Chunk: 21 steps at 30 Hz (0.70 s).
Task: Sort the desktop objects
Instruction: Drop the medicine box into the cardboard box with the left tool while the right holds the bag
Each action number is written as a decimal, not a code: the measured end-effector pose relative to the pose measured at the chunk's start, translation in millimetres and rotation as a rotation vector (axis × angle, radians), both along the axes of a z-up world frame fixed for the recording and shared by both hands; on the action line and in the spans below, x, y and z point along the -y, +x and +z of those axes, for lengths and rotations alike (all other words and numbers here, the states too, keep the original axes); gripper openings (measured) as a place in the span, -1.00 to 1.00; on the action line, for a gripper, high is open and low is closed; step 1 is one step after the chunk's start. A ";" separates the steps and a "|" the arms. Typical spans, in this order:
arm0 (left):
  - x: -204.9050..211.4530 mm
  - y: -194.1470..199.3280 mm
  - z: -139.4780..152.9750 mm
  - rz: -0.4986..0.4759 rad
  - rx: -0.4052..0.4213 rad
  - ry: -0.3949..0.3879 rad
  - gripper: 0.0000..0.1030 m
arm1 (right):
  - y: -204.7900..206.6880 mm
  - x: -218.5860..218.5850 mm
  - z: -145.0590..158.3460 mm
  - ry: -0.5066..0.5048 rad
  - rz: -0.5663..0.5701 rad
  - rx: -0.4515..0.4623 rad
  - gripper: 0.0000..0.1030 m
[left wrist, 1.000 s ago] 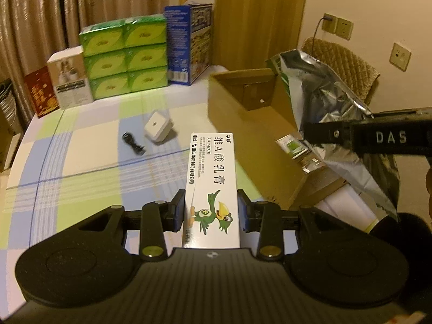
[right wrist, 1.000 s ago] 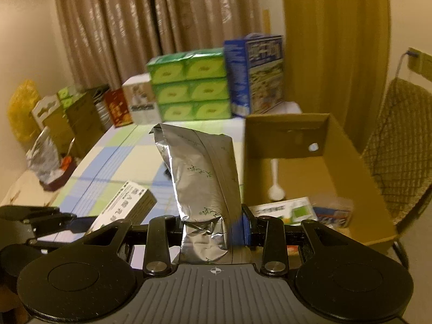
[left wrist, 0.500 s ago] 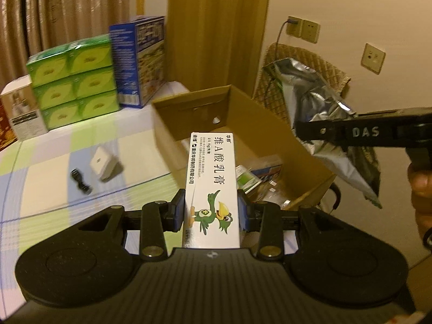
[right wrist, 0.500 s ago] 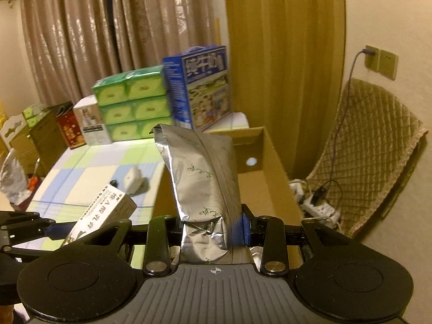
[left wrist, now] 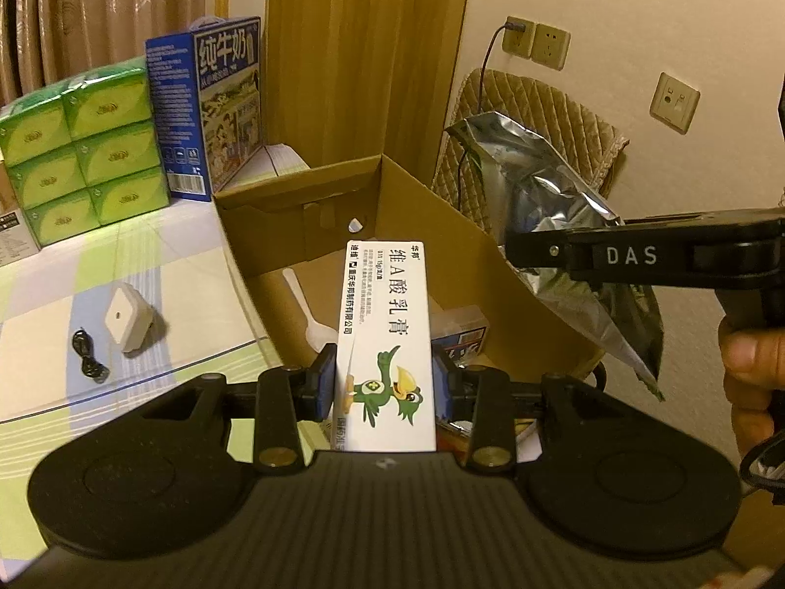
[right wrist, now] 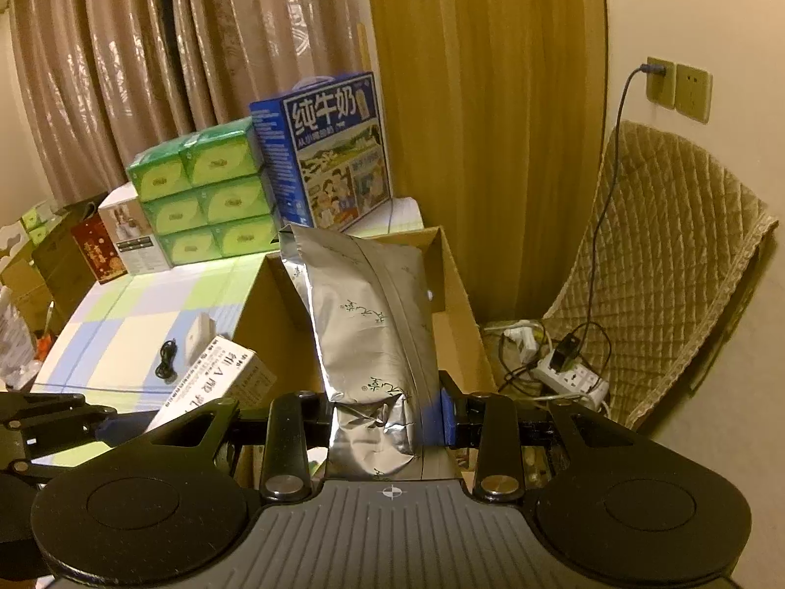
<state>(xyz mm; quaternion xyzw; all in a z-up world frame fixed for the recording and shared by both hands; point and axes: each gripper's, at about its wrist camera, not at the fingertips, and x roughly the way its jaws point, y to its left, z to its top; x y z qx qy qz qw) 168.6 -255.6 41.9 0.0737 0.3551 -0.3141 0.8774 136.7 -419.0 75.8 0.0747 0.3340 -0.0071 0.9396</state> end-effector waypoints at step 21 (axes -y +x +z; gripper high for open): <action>17.4 32.0 -23.7 -0.003 -0.039 0.006 -0.34 | 28.9 10.1 -17.3 0.013 0.005 -0.030 -0.37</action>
